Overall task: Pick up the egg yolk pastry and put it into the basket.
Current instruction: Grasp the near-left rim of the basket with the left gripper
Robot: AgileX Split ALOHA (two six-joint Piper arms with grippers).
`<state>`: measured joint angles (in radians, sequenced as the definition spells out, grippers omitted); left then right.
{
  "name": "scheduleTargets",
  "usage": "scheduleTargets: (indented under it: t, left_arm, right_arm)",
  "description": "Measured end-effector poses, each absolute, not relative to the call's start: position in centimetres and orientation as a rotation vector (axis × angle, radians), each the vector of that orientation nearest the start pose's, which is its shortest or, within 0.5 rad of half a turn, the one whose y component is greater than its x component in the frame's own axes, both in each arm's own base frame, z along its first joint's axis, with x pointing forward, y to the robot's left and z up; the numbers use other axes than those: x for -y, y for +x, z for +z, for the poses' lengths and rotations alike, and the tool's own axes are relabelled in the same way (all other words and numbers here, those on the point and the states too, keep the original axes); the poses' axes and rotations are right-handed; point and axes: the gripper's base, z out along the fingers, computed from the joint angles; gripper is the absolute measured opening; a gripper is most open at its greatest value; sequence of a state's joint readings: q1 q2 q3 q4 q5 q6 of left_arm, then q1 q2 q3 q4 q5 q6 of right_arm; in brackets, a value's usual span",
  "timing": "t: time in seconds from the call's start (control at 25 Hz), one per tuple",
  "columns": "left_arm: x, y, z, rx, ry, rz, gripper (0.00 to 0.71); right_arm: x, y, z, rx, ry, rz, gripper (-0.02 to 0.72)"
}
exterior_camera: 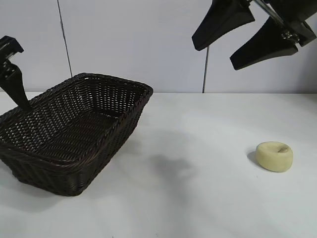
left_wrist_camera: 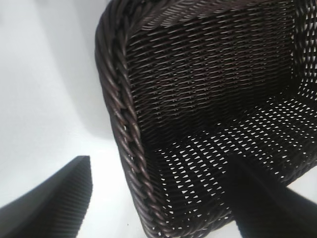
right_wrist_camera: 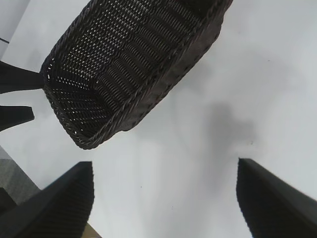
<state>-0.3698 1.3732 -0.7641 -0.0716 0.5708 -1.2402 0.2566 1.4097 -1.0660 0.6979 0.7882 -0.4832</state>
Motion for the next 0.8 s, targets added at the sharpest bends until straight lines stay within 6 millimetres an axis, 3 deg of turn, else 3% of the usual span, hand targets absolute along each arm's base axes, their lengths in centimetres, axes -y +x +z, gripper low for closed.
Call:
scheduleTargets:
  t: [0.68, 0.8]
  left_arm:
    - [10.5, 26.5, 14.5, -2.591, -1.307, -0.407, 0.540]
    - [10.6, 26.6, 14.3, -2.591, -1.307, -0.406, 0.475]
  right_arm:
    - [-11.4, 27.0, 30.1, -2.441, -0.449, 0.718, 0.568]
    - [-11.4, 27.0, 30.1, -2.442, -0.450, 0.717, 0.568]
